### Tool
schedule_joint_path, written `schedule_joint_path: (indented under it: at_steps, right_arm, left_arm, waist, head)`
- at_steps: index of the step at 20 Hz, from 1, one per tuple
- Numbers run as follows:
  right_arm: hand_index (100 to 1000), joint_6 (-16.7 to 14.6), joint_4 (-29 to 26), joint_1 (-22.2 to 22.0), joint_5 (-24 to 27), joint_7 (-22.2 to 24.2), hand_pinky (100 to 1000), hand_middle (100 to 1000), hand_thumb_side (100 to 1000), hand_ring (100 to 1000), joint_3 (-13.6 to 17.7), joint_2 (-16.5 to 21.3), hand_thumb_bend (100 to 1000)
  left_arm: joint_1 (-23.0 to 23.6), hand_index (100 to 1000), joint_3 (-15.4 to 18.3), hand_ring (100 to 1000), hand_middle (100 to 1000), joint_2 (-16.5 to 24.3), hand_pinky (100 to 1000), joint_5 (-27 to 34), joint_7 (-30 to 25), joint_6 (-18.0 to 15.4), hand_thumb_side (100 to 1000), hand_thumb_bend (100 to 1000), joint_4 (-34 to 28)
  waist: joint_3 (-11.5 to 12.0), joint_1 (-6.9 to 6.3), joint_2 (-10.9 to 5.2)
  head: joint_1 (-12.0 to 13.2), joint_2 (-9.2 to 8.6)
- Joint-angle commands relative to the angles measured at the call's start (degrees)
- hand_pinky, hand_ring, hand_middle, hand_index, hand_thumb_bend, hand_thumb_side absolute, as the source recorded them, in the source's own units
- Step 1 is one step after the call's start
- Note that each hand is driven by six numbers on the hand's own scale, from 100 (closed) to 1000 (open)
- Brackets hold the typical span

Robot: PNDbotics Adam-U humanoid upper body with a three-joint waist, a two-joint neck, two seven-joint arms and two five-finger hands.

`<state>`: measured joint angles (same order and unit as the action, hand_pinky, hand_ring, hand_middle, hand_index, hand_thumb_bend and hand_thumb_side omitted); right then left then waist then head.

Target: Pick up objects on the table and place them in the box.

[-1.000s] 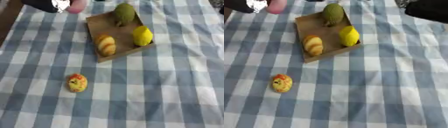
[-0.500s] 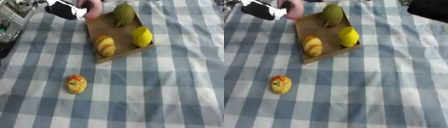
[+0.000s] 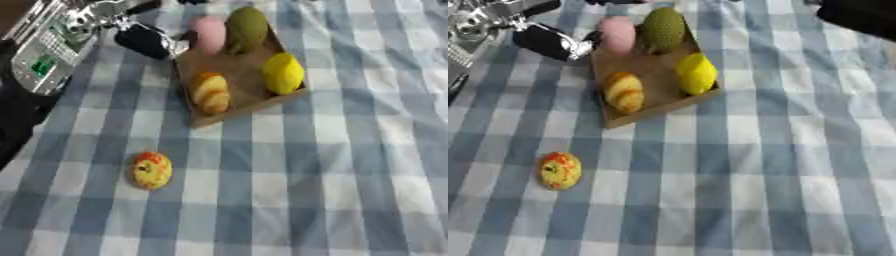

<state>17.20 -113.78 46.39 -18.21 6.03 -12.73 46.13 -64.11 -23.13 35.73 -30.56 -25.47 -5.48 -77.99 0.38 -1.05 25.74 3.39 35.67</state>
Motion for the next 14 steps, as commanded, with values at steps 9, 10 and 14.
schedule_joint_path:
  at_steps: [9, 10, 14]
  right_arm:
    - [818, 0.56, -0.82, 0.43, 0.67, -0.3, 685, 779, 673, 699, 1.0, 0.69, 100]
    - [818, 0.56, -0.82, 0.31, 0.68, -0.32, 685, 779, 673, 699, 1.0, 0.75, 100]
    - [818, 0.62, -0.82, -0.44, 0.43, -0.7, 685, 778, 667, 699, 1.33, 1.61, 100]
  left_arm:
    - [-0.13, 925, 1.22, 865, 823, 1.82, 900, -3.02, -1.62, 0.22, 531, 410, -2.71]
    - [0.3, 898, 1.19, 847, 800, 2.43, 891, -2.98, -0.76, 0.67, 501, 360, -3.73]
    - [4.52, 875, 0.38, 839, 789, 7.66, 889, -0.57, 1.59, 2.98, 500, 329, -12.99]
  waist:
    - [0.35, -0.12, -2.11]
    - [0.51, -0.17, -2.24]
    - [1.42, -0.64, -2.6]
  head:
    - [-0.28, 0.27]
    - [-0.36, 0.46]
    - [-1.01, 1.55]
